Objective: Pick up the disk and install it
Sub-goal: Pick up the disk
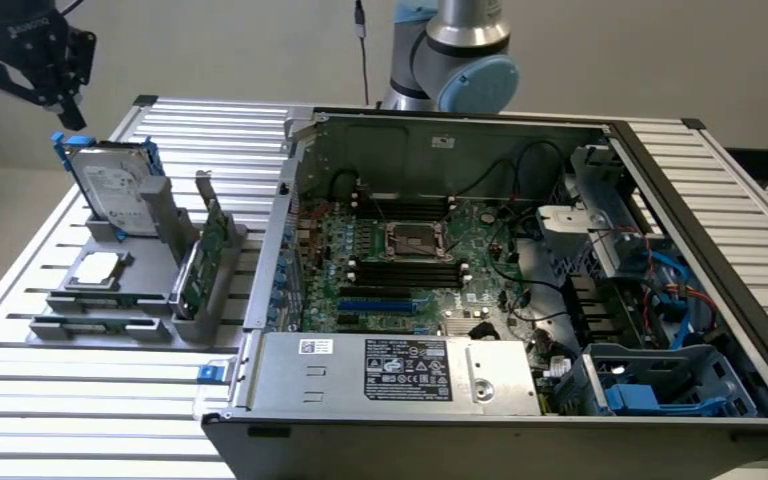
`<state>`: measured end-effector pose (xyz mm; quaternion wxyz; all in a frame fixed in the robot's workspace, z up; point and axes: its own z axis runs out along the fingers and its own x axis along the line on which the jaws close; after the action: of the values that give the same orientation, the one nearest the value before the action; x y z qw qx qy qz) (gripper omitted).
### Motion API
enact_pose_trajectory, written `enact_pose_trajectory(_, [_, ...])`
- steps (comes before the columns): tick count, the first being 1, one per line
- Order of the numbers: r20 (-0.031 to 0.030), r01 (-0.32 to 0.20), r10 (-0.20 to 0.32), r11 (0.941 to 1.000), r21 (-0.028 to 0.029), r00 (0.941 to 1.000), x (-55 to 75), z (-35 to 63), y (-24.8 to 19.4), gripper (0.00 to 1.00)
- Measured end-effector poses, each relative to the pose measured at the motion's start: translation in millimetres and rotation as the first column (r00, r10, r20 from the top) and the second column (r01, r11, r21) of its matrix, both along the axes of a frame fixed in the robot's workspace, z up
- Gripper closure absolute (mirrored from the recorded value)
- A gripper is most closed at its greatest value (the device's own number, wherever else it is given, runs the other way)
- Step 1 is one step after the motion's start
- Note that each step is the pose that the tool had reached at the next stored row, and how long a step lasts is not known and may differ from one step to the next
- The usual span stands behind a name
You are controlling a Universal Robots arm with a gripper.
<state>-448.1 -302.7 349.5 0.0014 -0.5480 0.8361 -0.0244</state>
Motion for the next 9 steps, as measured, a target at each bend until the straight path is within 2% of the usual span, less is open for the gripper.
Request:
enact_pose_trajectory(4, [-0.0001, -0.073, 0.073, 0.9973, -0.0036, 0.9973, -0.2, 0.0, 0.0, 0.89])
enact_pose_trajectory(9, [-0.0004, -0.155, 0.155, 0.9879, -0.0047, 0.9879, -0.5, -0.1, 0.0, 0.89])
